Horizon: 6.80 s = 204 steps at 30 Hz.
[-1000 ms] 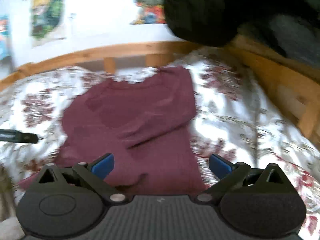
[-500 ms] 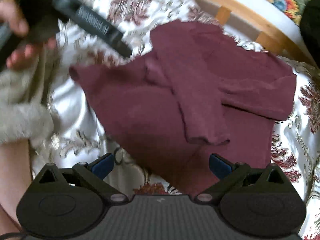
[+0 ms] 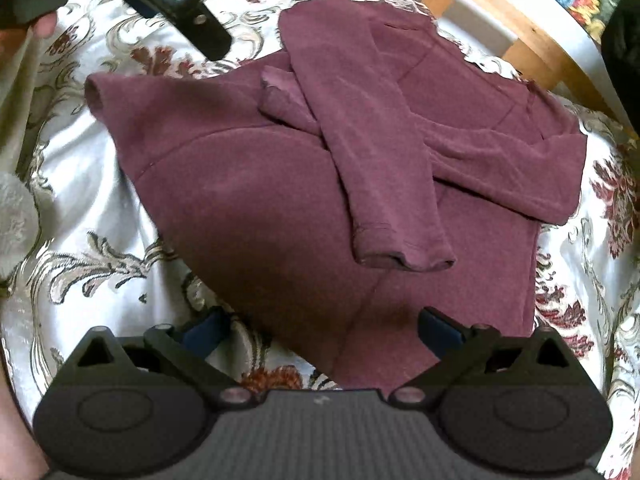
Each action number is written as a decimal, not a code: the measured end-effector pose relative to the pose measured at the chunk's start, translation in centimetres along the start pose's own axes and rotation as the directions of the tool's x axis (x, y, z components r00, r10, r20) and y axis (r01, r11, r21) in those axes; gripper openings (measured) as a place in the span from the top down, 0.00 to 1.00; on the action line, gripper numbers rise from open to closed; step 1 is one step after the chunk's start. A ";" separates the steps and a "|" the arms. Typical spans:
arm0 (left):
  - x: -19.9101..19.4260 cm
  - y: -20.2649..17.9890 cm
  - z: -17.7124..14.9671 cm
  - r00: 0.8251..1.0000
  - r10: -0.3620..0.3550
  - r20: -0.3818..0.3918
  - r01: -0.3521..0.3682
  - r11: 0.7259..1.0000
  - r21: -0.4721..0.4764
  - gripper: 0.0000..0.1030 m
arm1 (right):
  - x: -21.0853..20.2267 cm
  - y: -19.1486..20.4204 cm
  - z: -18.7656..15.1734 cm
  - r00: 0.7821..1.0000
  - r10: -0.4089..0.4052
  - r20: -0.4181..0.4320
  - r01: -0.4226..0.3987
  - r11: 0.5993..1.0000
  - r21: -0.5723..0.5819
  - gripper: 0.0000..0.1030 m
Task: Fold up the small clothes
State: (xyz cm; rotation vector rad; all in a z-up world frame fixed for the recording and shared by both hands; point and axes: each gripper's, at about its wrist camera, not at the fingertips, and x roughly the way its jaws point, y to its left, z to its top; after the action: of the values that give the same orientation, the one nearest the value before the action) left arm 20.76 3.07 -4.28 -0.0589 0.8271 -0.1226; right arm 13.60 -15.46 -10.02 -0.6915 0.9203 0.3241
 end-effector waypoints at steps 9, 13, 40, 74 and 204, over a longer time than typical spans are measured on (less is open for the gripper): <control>-0.1 -0.1 -0.1 1.000 -0.009 0.001 0.009 1.000 0.005 0.01 | -0.4 -3.1 0.0 1.000 0.005 0.008 -0.006 0.989 0.150 0.05; -0.4 -0.4 -0.1 0.999 -0.047 0.016 0.046 0.999 0.021 0.01 | -0.5 -4.0 -0.2 1.000 0.029 0.004 -0.030 0.979 0.199 0.11; -3.3 -8.0 -3.6 0.955 -0.284 0.081 0.202 0.828 0.524 0.01 | -1.8 -5.8 -0.4 0.977 0.174 0.119 -0.203 0.929 0.310 0.51; 1.0 -8.6 -4.2 0.988 -0.112 -0.106 0.152 0.826 0.543 0.24 | -2.3 -7.8 -0.8 0.940 0.244 0.238 -0.333 0.811 0.481 0.83; -11.7 3.7 1.8 0.900 -0.149 0.410 0.155 0.988 0.019 0.94 | -12.4 -11.1 -1.9 0.819 -0.435 0.374 0.102 0.753 0.650 0.93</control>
State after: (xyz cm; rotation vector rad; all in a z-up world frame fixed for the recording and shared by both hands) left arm 14.52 8.32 5.12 -0.1575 0.3994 -0.2434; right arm 11.20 -24.64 3.76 -0.1097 0.3495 -0.0788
